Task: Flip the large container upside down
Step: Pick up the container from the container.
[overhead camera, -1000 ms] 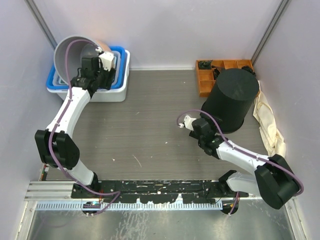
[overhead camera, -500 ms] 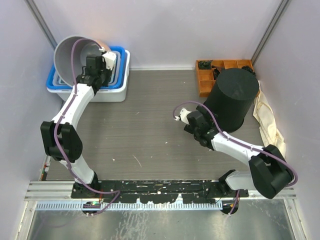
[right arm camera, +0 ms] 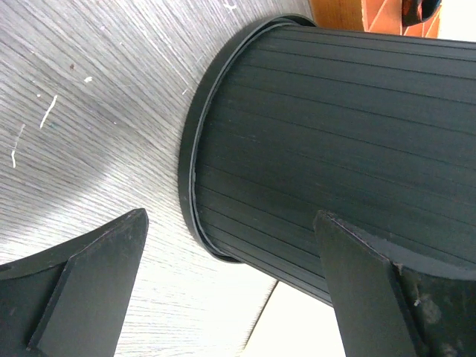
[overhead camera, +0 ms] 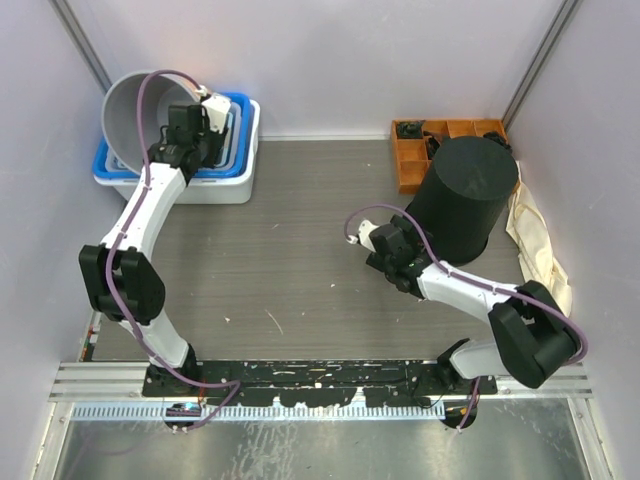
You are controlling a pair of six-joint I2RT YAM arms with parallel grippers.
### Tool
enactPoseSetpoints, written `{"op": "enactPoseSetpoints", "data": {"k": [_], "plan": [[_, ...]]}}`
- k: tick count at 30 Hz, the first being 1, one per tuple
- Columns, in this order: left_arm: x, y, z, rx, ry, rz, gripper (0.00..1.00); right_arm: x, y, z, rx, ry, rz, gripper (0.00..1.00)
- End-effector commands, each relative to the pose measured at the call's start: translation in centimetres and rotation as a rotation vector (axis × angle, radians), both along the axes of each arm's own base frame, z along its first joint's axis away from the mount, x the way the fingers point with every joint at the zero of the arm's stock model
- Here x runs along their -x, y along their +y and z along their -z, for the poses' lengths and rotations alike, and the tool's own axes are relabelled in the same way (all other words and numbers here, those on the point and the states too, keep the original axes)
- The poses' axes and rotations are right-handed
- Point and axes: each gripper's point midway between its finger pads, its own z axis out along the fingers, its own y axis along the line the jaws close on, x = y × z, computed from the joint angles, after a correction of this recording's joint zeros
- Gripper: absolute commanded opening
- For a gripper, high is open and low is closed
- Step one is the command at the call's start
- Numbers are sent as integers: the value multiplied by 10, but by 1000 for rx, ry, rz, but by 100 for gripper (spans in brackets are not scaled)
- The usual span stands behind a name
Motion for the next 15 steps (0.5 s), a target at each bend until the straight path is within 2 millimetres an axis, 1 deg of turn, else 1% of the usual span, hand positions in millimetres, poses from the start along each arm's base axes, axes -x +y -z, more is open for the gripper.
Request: {"op": "enactPoseSetpoints", "data": {"k": [1, 3, 4, 5, 8, 9, 10, 11, 12, 13, 14, 15], "plan": [[16, -5, -51, 39, -98, 21, 45, -5, 7, -4, -35, -33, 18, 100], [19, -4, -51, 30, -100, 24, 46, -5, 9, -4, -32, -31, 15, 100], [20, -3, -50, 28, -97, 24, 44, -6, 10, -4, -31, -31, 14, 100], [21, -3, -50, 24, -98, 25, 40, -6, 10, -3, -32, -31, 14, 100], [21, -2, -48, 18, -102, 23, 24, -6, 12, -3, -28, -31, 10, 100], [21, -2, -47, 18, -101, 22, 20, -7, 13, -3, -28, -31, 10, 100], [20, -2, -47, 19, -100, 22, 19, -7, 13, -3, -28, -31, 10, 100], [19, -2, -45, 18, -98, 22, 20, -7, 14, -3, -26, -30, 8, 100], [18, -2, -43, 16, -93, 21, 23, -7, 14, -3, -26, -31, 8, 100], [17, -1, -43, 15, -91, 19, 33, -6, 14, -3, -26, -32, 6, 100], [16, -2, -41, 15, -85, 17, 39, -6, 14, -3, -25, -33, 7, 100], [15, -2, -39, 14, -79, 17, 41, -6, 14, -4, -24, -34, 7, 100]]}}
